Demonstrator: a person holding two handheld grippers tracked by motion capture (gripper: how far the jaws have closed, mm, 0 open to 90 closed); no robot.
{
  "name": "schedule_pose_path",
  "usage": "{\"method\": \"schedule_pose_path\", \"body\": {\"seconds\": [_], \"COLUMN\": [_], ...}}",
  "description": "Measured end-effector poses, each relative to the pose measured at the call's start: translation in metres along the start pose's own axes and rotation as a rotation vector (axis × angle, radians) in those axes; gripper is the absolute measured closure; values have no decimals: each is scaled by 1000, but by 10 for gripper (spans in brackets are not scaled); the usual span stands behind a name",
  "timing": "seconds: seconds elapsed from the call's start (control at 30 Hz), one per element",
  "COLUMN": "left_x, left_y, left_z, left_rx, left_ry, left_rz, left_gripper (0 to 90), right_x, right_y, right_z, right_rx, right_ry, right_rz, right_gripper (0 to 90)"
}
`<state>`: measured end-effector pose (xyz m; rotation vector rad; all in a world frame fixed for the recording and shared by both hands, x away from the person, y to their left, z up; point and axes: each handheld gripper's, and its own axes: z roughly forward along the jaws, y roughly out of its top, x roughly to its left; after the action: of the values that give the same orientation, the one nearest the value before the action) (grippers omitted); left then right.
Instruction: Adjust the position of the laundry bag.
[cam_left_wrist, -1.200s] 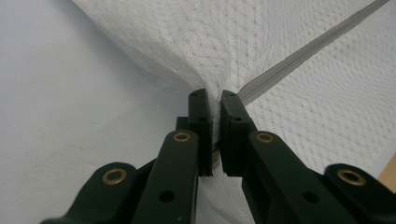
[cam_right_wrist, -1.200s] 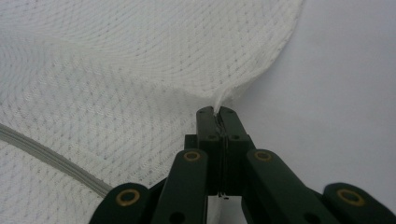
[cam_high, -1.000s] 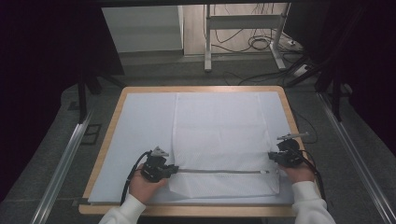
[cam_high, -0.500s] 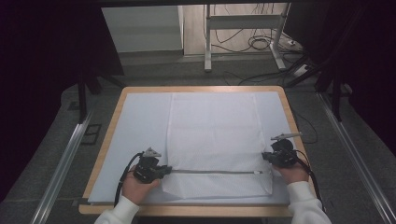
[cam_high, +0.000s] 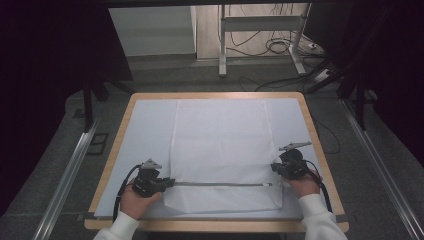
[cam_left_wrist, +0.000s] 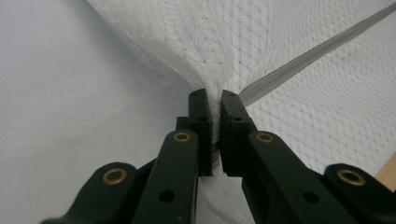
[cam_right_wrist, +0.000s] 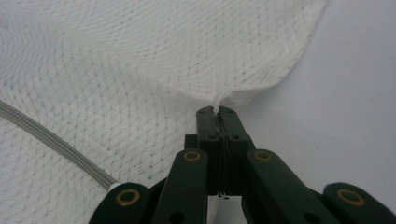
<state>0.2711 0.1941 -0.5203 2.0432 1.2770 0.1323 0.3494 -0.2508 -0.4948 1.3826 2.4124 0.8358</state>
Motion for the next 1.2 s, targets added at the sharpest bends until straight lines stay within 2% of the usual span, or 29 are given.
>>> {"method": "schedule_pose_path", "body": {"seconds": [0.33,0.73,1.2], "left_x": [13,26,25], "left_y": [-6,-16,-18], "left_z": [-6,-14,-13], "left_rx": [-5,0,4], "left_ry": [7,9,22], "left_rz": [-17,-42,-36], "left_gripper": [855,854,852], "right_x": [13,25,23], "right_y": [4,4,-1], "right_z": [5,8,10], "right_rx": [-5,2,8], "right_ry": [17,59,72], "right_rz": [-30,-52,-47], "right_gripper": [878,877,875]}}
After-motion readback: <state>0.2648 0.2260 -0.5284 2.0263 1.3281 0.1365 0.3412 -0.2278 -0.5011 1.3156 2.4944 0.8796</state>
